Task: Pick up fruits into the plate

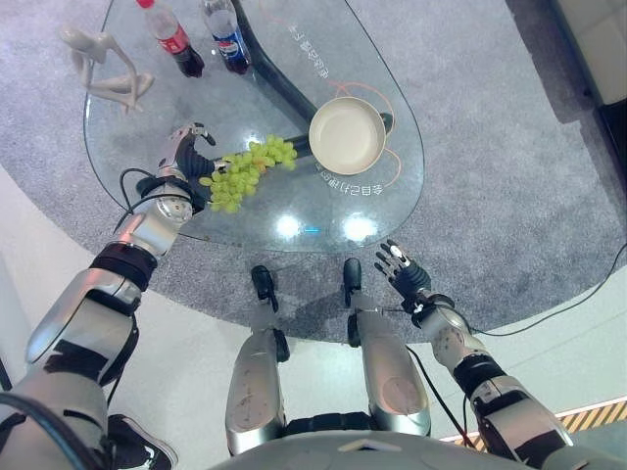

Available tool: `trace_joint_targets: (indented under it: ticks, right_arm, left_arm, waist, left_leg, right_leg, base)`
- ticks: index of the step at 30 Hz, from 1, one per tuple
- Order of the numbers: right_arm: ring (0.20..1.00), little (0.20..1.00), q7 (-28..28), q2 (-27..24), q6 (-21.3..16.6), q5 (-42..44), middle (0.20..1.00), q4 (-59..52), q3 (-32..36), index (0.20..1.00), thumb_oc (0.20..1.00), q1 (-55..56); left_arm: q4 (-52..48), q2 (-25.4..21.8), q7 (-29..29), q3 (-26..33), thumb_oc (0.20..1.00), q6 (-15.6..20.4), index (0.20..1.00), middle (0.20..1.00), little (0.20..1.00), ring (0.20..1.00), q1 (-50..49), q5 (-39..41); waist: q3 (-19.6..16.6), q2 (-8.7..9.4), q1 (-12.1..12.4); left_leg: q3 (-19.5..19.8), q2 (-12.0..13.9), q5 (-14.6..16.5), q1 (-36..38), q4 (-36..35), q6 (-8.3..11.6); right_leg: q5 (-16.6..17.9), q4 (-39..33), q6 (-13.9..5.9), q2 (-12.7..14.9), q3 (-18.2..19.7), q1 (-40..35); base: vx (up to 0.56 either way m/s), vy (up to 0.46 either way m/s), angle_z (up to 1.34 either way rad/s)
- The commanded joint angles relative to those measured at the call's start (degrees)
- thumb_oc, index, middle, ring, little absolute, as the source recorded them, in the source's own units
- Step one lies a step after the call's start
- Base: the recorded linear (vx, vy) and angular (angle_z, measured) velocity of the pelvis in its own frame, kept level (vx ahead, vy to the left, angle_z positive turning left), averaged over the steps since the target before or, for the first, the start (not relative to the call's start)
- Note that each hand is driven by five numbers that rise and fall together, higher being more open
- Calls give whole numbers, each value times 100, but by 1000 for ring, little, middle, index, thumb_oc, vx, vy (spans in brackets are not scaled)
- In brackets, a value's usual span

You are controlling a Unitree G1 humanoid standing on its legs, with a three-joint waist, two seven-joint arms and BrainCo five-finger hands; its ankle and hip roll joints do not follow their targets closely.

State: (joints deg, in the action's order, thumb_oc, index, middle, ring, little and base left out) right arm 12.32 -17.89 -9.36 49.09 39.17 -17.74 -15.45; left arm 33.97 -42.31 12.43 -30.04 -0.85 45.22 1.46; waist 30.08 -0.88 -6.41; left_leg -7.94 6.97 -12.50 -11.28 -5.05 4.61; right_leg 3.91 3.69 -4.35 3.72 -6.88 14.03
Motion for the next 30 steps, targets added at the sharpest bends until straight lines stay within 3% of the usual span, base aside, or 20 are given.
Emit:
trace_joint_targets:
  ticks: [1,7,11,14,15,16,21,23,25,30]
  right_arm:
    - [1000,1000,-93,-348,-514,-868,1000,-949,18,1000,1000,271]
    - [1000,1000,218,-1107,-352,-1868,1000,-1848,313,1000,1000,119]
    - [1000,1000,494,-1539,147,-1699,1000,-2032,524,1000,1000,-124]
    - [1000,1000,640,-1553,416,-1692,1000,-2029,625,1000,1000,-85]
    - [1000,1000,673,-1527,526,-1712,1000,-2068,670,1000,1000,24]
    - [1000,1000,715,-1495,584,-1723,1000,-2074,713,1000,1000,136]
    - [1000,1000,982,-1189,801,-1923,1000,-2050,909,1000,1000,858]
    - [1000,1000,1009,-1141,898,-1929,1000,-2011,931,1000,1000,1109]
    - [1000,1000,891,-1203,959,-1874,1000,-1948,838,1000,1000,1106]
    - [1000,1000,378,-1369,846,-1326,1000,-1642,425,1000,1000,276]
  left_arm:
    - [-547,-123,-704,422,200,358,200,200,200,200,-377,621]
    - [-1669,-357,-1949,903,200,305,200,200,200,200,-1166,1130]
    - [-1902,-483,-2502,1069,200,93,200,200,200,200,-1392,1116]
    - [-1876,-454,-2617,1150,200,-21,200,200,200,200,-1589,1050]
    - [-1844,-417,-2627,1235,438,-34,438,438,438,438,-1751,939]
    - [-1837,-373,-2590,1297,1000,-44,1000,1000,1000,1000,-1907,814]
    - [-1733,-37,-1832,1503,1000,-364,1000,1000,1000,1000,-2674,-225]
    - [-1575,8,-1205,1427,1000,-560,1000,1000,1000,1000,-2849,-958]
    - [-1278,8,-741,1237,1000,-781,1000,1000,1000,1000,-2744,-1217]
    - [-120,-20,531,593,1000,-1185,1000,1000,1000,1000,-1418,-915]
  waist:
    - [-622,-42,72]
    - [-1163,37,289]
    - [-1621,85,417]
    - [-1869,104,475]
    - [-1949,112,495]
    - [-1997,119,509]
    - [-2088,140,490]
    - [-2009,105,455]
    - [-1845,26,412]
    - [-864,-96,222]
  left_leg:
    - [29,-352,745,126,288,-5]
    - [54,-376,852,665,208,-12]
    - [25,-379,951,1076,189,-43]
    - [53,-407,1036,1326,190,-79]
    - [66,-422,1077,1470,172,-99]
    - [75,-430,1102,1560,173,-114]
    - [122,-438,1185,1956,149,-182]
    - [145,-442,1220,1947,231,-205]
    - [165,-453,1223,1751,358,-214]
    - [170,-468,1131,761,646,-177]
  right_leg:
    - [-276,167,8,-91,-141,-96]
    - [-265,-154,-78,19,-306,-830]
    - [-309,-213,-87,18,-367,-1284]
    - [-352,-227,-77,-5,-375,-1533]
    - [-381,-249,-73,-18,-374,-1682]
    - [-389,-261,-75,-19,-373,-1779]
    - [-417,-312,-69,-64,-353,-2156]
    - [-450,-265,-58,-72,-367,-2153]
    - [-472,-157,-40,-65,-370,-1960]
    - [-477,107,28,-40,-351,-1051]
  base:
    - [123,-24,16]
    - [175,-28,8]
    - [295,-28,15]
    - [320,-25,3]
    - [364,-30,1]
    - [285,-25,0]
    - [313,-22,3]
    - [80,23,3]
    - [-150,58,2]
    - [-523,63,0]
